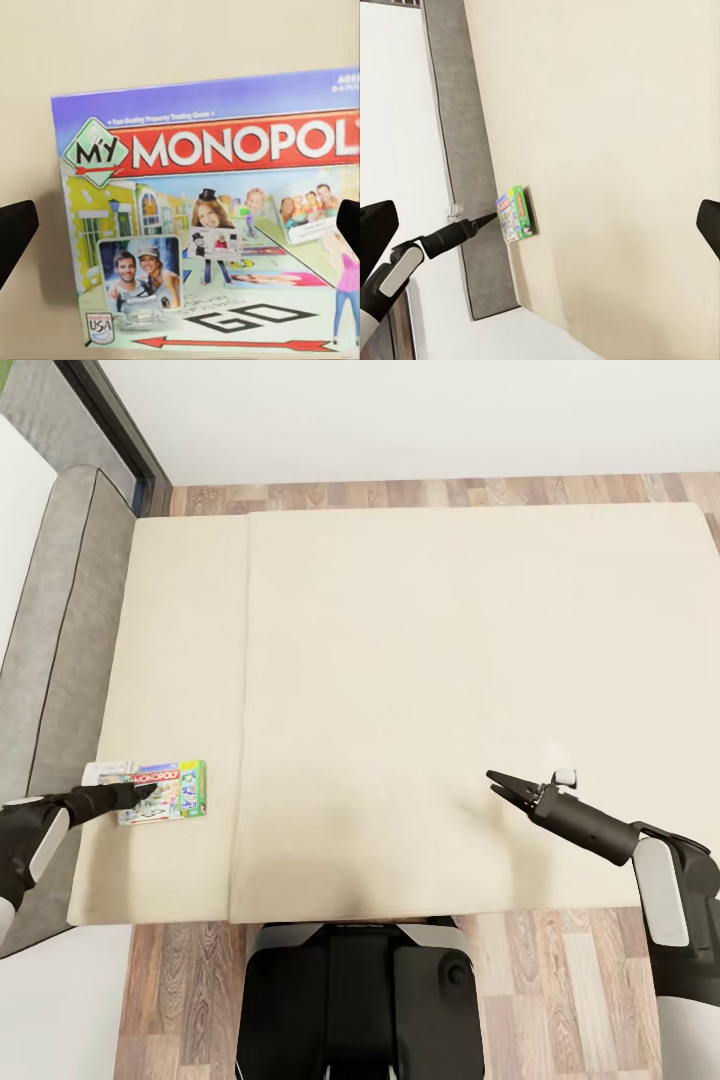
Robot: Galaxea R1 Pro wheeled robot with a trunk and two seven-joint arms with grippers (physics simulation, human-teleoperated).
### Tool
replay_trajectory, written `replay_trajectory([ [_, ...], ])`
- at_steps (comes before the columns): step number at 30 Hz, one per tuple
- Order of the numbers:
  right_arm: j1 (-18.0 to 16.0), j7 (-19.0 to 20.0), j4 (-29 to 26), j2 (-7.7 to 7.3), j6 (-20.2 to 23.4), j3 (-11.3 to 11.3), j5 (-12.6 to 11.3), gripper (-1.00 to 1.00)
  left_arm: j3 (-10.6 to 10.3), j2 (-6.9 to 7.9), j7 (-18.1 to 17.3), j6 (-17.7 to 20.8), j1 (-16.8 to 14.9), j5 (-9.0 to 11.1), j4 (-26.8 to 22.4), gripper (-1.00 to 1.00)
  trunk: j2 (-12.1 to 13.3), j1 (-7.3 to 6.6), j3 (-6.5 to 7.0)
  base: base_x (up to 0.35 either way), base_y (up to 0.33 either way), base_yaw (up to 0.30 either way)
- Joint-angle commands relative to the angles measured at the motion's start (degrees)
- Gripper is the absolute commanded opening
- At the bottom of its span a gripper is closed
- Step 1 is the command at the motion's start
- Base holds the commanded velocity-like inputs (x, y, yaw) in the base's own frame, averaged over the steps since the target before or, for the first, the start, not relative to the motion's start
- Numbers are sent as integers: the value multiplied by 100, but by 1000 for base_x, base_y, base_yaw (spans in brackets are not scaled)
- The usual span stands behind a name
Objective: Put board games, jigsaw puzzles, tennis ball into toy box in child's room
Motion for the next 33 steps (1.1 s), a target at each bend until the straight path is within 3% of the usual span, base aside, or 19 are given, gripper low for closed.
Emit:
replay_trajectory([
  [1,-1,34,0,-1,21,-8,24,100,14,12,-70,56,-1,55,6,100,-9,3,-6,0,0,0],
  [10,11,36,-1,3,21,-11,24,100,45,95,-300,15,-1,68,300,100,-9,3,-6,0,0,0],
  [33,12,42,3,-10,21,-11,24,100,187,138,-347,-35,-241,70,560,100,-9,3,-51,0,0,0],
])
